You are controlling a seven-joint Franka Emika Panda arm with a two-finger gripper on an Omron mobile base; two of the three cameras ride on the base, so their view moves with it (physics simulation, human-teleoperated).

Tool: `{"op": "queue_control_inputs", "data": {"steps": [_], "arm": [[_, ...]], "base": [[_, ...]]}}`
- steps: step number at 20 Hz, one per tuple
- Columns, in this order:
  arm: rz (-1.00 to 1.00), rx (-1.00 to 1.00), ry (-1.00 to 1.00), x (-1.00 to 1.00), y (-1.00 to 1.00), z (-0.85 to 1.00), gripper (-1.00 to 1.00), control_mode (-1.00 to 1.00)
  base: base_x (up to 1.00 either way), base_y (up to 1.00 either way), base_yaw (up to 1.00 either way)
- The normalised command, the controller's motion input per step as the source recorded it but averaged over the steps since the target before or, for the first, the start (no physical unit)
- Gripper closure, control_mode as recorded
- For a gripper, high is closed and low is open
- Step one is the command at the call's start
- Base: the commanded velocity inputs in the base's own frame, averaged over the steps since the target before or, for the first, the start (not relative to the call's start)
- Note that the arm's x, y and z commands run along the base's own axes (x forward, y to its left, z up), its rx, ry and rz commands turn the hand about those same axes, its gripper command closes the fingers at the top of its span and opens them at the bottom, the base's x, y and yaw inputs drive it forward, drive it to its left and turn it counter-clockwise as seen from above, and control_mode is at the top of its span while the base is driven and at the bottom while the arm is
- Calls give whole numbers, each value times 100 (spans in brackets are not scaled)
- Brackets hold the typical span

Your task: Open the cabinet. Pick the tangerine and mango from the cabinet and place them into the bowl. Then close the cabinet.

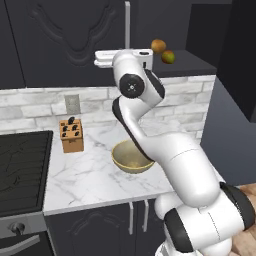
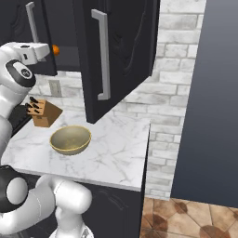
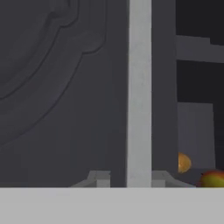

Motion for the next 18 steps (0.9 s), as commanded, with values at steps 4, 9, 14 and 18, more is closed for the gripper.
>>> {"op": "queue_control_inputs", "data": {"steps": [4, 9, 14, 18], "arm": [[-1, 0, 6, -62, 72, 18, 100, -100], [-5, 0, 16, -50, 96, 12, 100, -100], [-7, 0, 16, -50, 100, 1, 100, -100], [-7, 0, 11, -40, 100, -12, 100, -100]], "base": [[0, 0, 0], [0, 0, 0], [0, 0, 0], [0, 0, 0]]}}
